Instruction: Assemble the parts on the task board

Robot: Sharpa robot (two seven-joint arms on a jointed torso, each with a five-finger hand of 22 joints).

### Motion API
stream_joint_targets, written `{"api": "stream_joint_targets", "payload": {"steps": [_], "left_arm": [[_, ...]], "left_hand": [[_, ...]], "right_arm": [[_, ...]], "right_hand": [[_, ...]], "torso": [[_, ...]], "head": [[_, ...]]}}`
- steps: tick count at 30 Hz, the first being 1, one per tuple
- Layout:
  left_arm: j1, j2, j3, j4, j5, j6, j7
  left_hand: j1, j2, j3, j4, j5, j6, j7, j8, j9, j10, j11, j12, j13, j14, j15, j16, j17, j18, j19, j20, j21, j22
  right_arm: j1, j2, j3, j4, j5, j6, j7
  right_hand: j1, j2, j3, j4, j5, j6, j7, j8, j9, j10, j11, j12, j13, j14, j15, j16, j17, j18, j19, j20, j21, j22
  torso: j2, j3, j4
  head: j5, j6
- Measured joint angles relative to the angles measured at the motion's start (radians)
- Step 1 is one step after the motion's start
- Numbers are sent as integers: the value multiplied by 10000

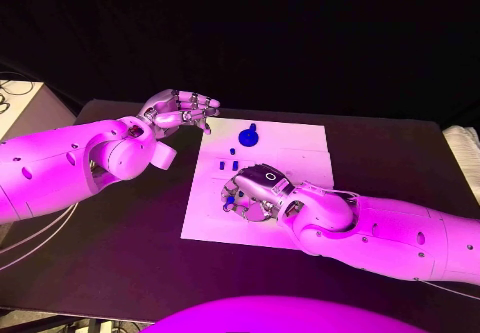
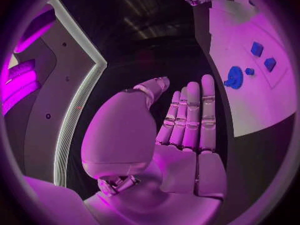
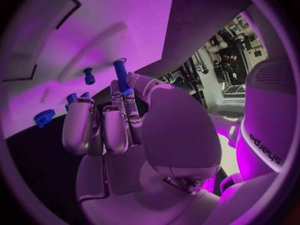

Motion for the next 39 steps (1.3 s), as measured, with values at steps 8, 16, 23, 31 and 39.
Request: {"api": "stream_joint_targets", "payload": {"steps": [8,16,23,31,39], "left_arm": [[0,-5,0,-1,0,6,-19],[0,-10,0,0,0,19,-41],[0,-13,0,1,0,34,-65],[0,-15,0,4,1,54,-92],[0,-17,0,6,1,63,-110]], "left_hand": [[0,0,0,0,0,0,0,0,1,0,0,0,-9,0,0,0,0,0,0,0,0,1],[0,0,1,-1,0,0,0,0,1,0,0,-1,-8,0,0,0,0,0,0,-1,2,1],[0,0,1,-1,0,0,0,0,1,0,0,-1,-8,0,0,0,0,0,-1,-1,2,-6],[0,0,1,-1,0,0,0,0,-7,0,0,-5,-6,0,0,0,0,0,-1,-1,3,-10],[0,0,1,-1,0,0,0,0,-7,0,0,-5,-6,0,0,0,0,0,-1,-1,3,-10]], "right_arm": [[-72,-35,-38,46,-10,-43,0],[-97,-80,-37,124,-63,-219,-65],[-108,-83,-38,136,-109,-250,-123],[-108,11,-39,47,-185,-75,-223],[-81,196,-66,-69,-318,197,-322]], "right_hand": [[1,0,0,0,-22,-1,0,52,28,0,0,-21,0,1,1,0,17,0,0,0,0,18],[13,11,0,-1,18,-1,0,52,27,0,0,3,0,2,2,0,38,0,0,0,0,42],[13,10,0,-1,20,-1,0,51,26,-1,-1,10,0,2,2,0,38,1,0,0,0,42],[14,10,0,-1,19,-1,0,50,26,-1,-1,9,0,2,3,0,26,1,0,0,0,41],[13,9,-25,-27,16,-32,31,49,26,-8,-8,8,0,3,3,0,-22,1,0,0,0,19]], "torso": [[6,1,0],[8,3,-11],[2,3,-11],[-2,0,-12],[-2,-4,-7]], "head": [[25,-20],[37,-28],[38,-50],[29,-51],[19,-58]]}}
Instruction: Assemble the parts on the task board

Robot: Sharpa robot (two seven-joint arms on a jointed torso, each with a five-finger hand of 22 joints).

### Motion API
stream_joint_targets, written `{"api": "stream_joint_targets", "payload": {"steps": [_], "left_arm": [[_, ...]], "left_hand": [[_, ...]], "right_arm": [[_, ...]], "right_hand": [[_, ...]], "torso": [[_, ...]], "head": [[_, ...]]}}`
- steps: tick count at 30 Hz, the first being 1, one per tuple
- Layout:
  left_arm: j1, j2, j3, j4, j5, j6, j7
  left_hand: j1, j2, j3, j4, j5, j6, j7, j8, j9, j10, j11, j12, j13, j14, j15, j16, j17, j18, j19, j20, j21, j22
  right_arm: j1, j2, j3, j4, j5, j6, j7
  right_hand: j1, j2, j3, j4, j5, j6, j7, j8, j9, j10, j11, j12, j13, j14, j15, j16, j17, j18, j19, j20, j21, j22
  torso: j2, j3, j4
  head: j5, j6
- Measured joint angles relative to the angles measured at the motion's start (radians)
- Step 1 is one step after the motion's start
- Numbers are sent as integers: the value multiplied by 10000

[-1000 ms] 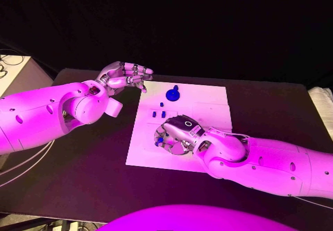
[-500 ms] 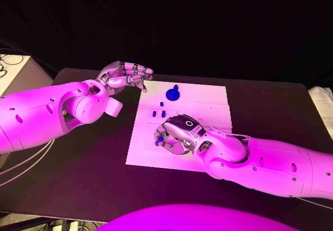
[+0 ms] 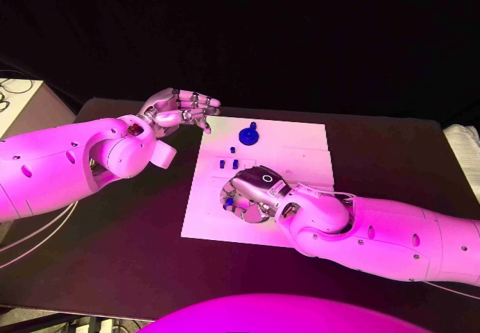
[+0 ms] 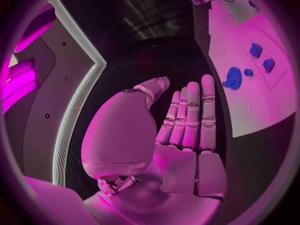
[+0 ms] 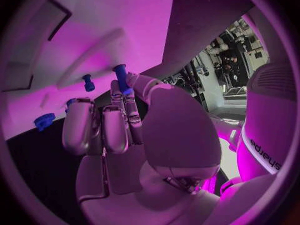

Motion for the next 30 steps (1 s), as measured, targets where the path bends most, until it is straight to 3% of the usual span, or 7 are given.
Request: {"api": "stream_joint_targets", "payload": {"steps": [7,9,13,20,22,24,30], "left_arm": [[0,0,-1,0,0,4,-9],[0,0,-1,0,0,5,-12],[0,0,-1,0,0,8,-17],[0,-2,-1,-4,0,17,-37],[1,-2,-1,-4,0,22,-46],[1,-3,-1,-4,0,27,-54],[1,-3,-1,-4,0,38,-74]], "left_hand": [[0,0,-29,29,0,0,0,0,1,0,0,46,1,0,0,0,0,0,0,0,0,1],[0,0,-29,29,0,0,0,0,1,0,0,46,1,0,0,0,0,0,0,-1,0,0],[0,0,-29,28,0,0,0,0,1,0,0,46,1,0,0,0,0,0,0,0,0,1],[0,0,0,57,0,0,0,0,2,0,0,46,-8,0,0,0,0,0,0,0,-38,-8],[0,0,0,57,0,0,0,0,2,0,0,46,-7,0,0,0,0,-1,0,0,-38,-8],[0,0,0,57,0,0,0,0,2,0,0,46,-7,0,0,0,0,0,0,-1,-38,-8],[0,0,0,57,0,0,0,0,2,0,0,46,-7,0,0,0,0,0,0,-1,-38,-19]], "right_arm": [[10,56,-21,-29,-66,21,22],[10,58,-29,-37,-66,-4,63],[3,58,-49,-52,-38,-72,169],[-42,30,-100,-60,29,-123,346],[-43,15,-102,-62,51,-146,389],[-43,6,-103,-63,67,-191,417],[-42,-20,-105,-61,136,-384,508]], "right_hand": [[-180,64,-26,-89,-2,-169,88,-24,27,-10,-11,-196,223,13,13,0,-77,0,0,0,-91,-36],[-453,-16,461,-657,-17,-339,122,-116,40,-63,-63,-359,307,12,13,0,-108,1,-56,56,-180,-96],[-781,-330,586,-786,43,-662,255,-264,-28,-345,-301,-791,619,-6,177,-135,-319,2,-292,185,-667,-487],[-963,-516,325,-824,106,-1171,311,-466,-84,-1272,-72,-1031,334,-147,412,-663,-1162,2,-759,358,-1742,-1359],[-931,-547,132,-843,106,-1330,324,-567,-117,-1606,-23,-1031,272,-334,427,-856,-1473,165,-917,411,-2154,-1682],[-862,-612,-132,-864,105,-1495,306,-699,-155,-1965,35,-1011,195,-500,479,-1031,-1772,164,-1078,463,-2545,-1988],[-212,-251,-1588,-746,185,-1921,199,-1051,-313,-3106,205,-506,50,-1015,639,-1484,-2701,385,-1545,606,-3788,-2937]], "torso": [[0,-2,0],[-2,-1,0],[-3,3,-6],[-3,8,-9],[-3,7,-9],[-2,9,-9],[1,12,-8]], "head": [[-1,-9],[-7,-10],[-10,-12],[-25,18],[-34,22],[-40,24],[-68,32]]}}
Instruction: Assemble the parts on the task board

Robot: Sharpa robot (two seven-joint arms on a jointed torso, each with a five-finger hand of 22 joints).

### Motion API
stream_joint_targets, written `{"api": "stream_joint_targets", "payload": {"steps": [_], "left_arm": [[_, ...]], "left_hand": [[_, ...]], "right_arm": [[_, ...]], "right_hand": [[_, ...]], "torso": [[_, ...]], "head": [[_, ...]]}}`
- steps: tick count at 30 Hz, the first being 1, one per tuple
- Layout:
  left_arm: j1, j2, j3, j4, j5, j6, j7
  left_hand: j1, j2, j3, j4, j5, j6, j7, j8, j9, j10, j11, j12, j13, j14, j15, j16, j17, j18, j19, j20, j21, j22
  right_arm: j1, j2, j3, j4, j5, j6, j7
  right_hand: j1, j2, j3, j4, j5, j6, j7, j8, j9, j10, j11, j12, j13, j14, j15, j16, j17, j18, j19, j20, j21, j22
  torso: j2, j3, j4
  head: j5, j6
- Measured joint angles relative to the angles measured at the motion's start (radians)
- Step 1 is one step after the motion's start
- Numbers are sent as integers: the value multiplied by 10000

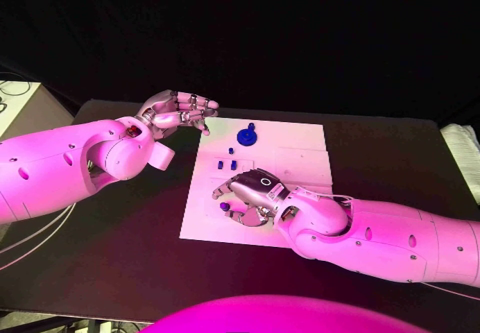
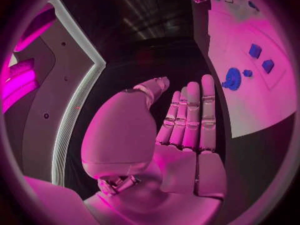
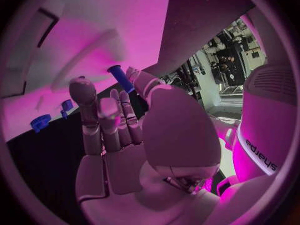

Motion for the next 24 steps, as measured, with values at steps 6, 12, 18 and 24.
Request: {"api": "stream_joint_targets", "payload": {"steps": [6,12,18,24], "left_arm": [[0,-2,-1,0,0,10,-18],[0,-5,-2,-1,0,22,-35],[0,-16,-6,-2,0,34,-46],[-1,-73,-16,5,3,36,-47]], "left_hand": [[0,0,0,0,0,0,0,0,-7,0,0,0,1,0,0,0,0,0,0,0,0,0],[0,0,0,0,0,0,0,0,-8,0,0,0,2,0,0,0,0,0,0,0,0,1],[0,0,-29,28,0,0,0,0,-8,0,0,0,2,0,0,0,0,0,0,0,0,-9],[0,0,-29,28,0,0,0,0,-7,0,0,0,3,0,0,0,0,1,0,0,0,-9]], "right_arm": [[1,-84,-1,32,85,-244,101],[3,-404,3,247,319,-541,258],[314,-1319,88,750,1665,-746,695],[1033,-2819,154,1236,4253,-511,1075]], "right_hand": [[922,160,-1495,792,90,-203,-44,-250,-126,-878,112,698,-18,-388,70,-220,-691,92,-317,73,-1209,-937],[1271,146,-1687,1370,285,-270,24,-305,-157,-949,48,1290,13,-385,66,-115,-726,246,-204,29,-1203,-924],[1126,10,-765,1743,553,97,379,-305,-214,512,-99,2058,4,236,-150,467,74,245,473,-134,-137,-31],[307,-170,-238,2079,631,435,182,-45,-164,2457,-296,2960,550,967,-454,1414,1860,-147,1164,-400,1433,1269]], "torso": [[1,0,0],[-2,-1,1],[-27,-10,-6],[-68,-15,-43]], "head": [[-21,2],[-77,35],[-198,113],[-497,199]]}}
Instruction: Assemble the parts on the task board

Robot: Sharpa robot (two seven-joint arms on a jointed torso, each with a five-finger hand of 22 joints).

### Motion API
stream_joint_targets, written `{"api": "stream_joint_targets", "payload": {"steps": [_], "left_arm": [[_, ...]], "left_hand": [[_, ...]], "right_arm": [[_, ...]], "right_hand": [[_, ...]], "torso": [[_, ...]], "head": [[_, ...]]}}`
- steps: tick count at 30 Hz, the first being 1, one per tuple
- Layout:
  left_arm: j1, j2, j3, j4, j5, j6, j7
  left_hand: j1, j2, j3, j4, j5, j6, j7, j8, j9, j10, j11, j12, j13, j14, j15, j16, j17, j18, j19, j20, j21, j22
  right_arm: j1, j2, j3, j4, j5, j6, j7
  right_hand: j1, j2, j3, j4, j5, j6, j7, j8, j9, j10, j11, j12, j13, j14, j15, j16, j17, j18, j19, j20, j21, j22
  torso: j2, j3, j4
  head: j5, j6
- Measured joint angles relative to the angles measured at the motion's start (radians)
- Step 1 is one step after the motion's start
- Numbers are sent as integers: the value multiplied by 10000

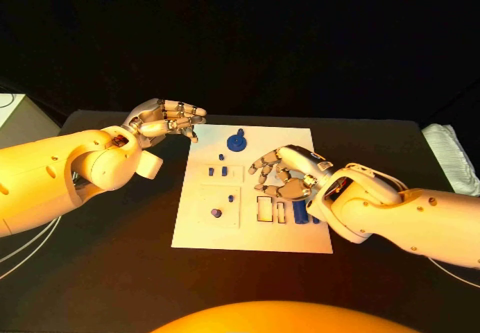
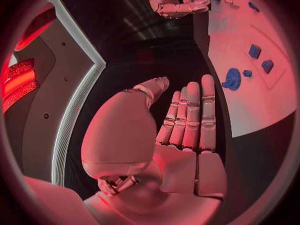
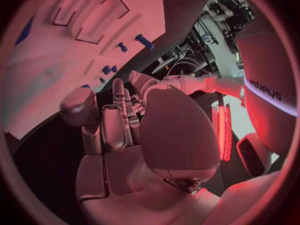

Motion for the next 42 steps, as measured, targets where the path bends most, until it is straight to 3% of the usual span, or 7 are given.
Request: {"api": "stream_joint_targets", "payload": {"steps": [3,8,10,13,17,29,42], "left_arm": [[0,-17,-6,2,4,-1,7],[-9,-20,-12,89,33,-4,74],[-35,-51,-12,168,60,-5,127],[-85,-141,-14,303,84,-5,210],[-133,-274,-16,445,127,-11,308],[-188,-370,-15,652,221,-19,465],[-202,-365,-15,628,249,-17,488]], "left_hand": [[0,0,0,0,0,0,0,0,0,0,0,0,-10,0,0,0,0,0,0,0,0,0],[0,0,-27,27,0,0,0,0,-8,0,0,0,-10,0,0,0,0,-1,0,0,-40,-19],[-17,17,-83,83,0,0,0,0,-17,0,0,38,-9,-36,36,0,0,-2,0,0,-79,-43],[-41,41,-83,82,0,0,0,0,-17,0,0,38,-9,-36,36,0,0,-2,0,0,-79,-44],[-41,41,-82,82,0,0,0,0,-17,0,0,38,-9,-36,36,0,0,-2,0,0,-79,-44],[-40,41,-82,82,0,0,0,0,-16,0,0,38,-8,-36,36,0,0,-2,0,0,-78,-43],[-40,41,-111,111,0,0,0,0,-16,0,0,37,-7,-36,35,0,0,-2,0,0,-78,-61]], "right_arm": [[270,-705,9,127,1215,330,34],[431,-1700,-19,311,2731,926,-58],[462,-2120,-50,374,3128,1181,-203],[474,-2584,-100,474,3397,1503,-536],[463,-2969,-182,649,3405,1816,-1063],[-109,-3120,-331,1055,1922,1944,-2728],[-424,-2622,-336,1068,629,1689,-3568]], "right_hand": [[-316,86,-103,113,99,102,-101,245,116,324,-216,958,1018,61,-139,439,901,-178,310,-180,870,747],[-668,110,-78,113,99,74,-190,594,322,251,-423,3113,3815,60,-211,140,381,-178,374,-230,1133,1031],[-976,130,-256,290,99,196,-307,850,509,868,-381,5463,6842,41,-272,433,897,-250,385,-241,1601,1448],[-1312,156,-559,575,99,272,-383,1158,789,1992,-603,7740,9795,44,-301,848,1665,-321,401,-308,2166,1953],[-1549,181,-984,783,99,255,-418,1329,989,2634,-697,8985,11469,44,-302,1215,2398,-471,400,-333,2643,2291],[-2245,486,-2610,868,116,275,-494,1561,1227,3102,-749,9855,11765,79,-338,1737,2492,-627,400,-333,3554,2301],[-2176,554,-3119,878,116,276,-495,1600,1243,3111,-741,9855,11764,78,-336,1773,2490,-627,399,-332,3598,2299]], "torso": [[-30,-7,-19],[-67,-10,-31],[-78,-11,-37],[-90,2,-60],[-107,10,-98],[-140,32,-144],[-119,21,-125]], "head": [[-152,26],[-426,76],[-503,91],[-620,95],[-722,92],[-849,63],[-855,3]]}}
